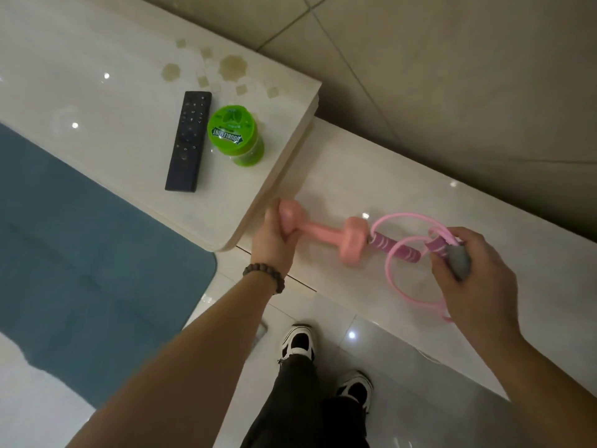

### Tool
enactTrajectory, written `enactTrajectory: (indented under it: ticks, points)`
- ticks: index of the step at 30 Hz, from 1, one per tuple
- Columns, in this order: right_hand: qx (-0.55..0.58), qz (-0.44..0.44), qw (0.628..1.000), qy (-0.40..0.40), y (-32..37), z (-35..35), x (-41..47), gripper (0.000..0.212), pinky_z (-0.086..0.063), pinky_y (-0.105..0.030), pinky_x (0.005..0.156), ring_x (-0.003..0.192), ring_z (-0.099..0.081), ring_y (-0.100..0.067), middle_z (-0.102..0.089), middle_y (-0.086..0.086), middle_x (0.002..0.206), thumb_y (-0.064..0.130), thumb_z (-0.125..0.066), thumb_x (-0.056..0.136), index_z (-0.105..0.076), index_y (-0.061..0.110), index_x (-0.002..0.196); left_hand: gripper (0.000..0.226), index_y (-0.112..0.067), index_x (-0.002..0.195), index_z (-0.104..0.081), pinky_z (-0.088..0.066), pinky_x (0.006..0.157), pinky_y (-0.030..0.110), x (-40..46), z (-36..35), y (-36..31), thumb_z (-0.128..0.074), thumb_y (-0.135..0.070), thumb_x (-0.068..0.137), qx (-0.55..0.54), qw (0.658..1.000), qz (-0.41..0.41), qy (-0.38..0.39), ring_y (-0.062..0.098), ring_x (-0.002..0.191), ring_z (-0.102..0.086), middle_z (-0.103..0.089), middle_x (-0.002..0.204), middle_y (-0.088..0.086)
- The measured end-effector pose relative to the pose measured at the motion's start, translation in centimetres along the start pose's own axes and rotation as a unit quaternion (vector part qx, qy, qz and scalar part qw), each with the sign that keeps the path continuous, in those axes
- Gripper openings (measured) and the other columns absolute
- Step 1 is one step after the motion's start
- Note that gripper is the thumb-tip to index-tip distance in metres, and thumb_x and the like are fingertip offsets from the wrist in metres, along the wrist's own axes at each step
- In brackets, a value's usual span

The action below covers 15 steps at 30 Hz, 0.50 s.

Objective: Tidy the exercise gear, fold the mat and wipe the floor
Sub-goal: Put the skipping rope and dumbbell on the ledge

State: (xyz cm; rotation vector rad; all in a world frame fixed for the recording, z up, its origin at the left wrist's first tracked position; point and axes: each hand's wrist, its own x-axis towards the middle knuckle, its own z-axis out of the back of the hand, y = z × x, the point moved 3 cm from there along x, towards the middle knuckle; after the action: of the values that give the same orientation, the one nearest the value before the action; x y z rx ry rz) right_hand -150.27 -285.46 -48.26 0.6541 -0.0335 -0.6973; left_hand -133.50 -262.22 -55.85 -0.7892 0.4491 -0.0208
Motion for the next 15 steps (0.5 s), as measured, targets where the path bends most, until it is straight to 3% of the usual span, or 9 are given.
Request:
enactTrajectory:
  ticks: [7,11,15]
  points:
    - [0.050,0.051,0.997,-0.036,4.5,0.6,3.0,0.034,-0.055,-0.029,0.062,0.080,-0.061,-0.017,-0.063,-0.001,0.098,0.025,-0.064,0.088,-0.058,0.013,0.118,0.070,-0.019,0.143,-0.037,-0.043,0.095,0.030,0.8,1.3,1.2,-0.069,-0.006,0.083,0.038,0.998,-0.025,0.031,0.027,0.114,-0.056,-0.060,0.124,0.010]
    - [0.052,0.074,0.996,0.014,8.2,-1.9,8.4,0.034,-0.036,-0.014,0.058,0.081,-0.053,-0.014,-0.056,0.006,0.094,0.025,-0.065,0.087,-0.056,0.017,0.118,0.070,-0.023,0.143,-0.038,-0.043,0.101,0.036,0.9,1.9,1.5,-0.070,-0.009,0.083,0.063,0.997,-0.022,0.040,0.028,0.117,-0.054,-0.059,0.126,0.009]
    - [0.030,0.112,0.988,0.100,9.7,-7.3,12.9,0.029,-0.033,-0.019,0.052,0.074,-0.053,-0.014,-0.053,0.009,0.085,0.023,-0.064,0.088,-0.054,0.017,0.115,0.068,-0.024,0.141,-0.038,-0.044,0.099,0.038,0.9,2.0,1.7,-0.070,-0.009,0.083,0.064,0.997,-0.025,0.046,0.028,0.114,-0.056,-0.062,0.121,0.008]
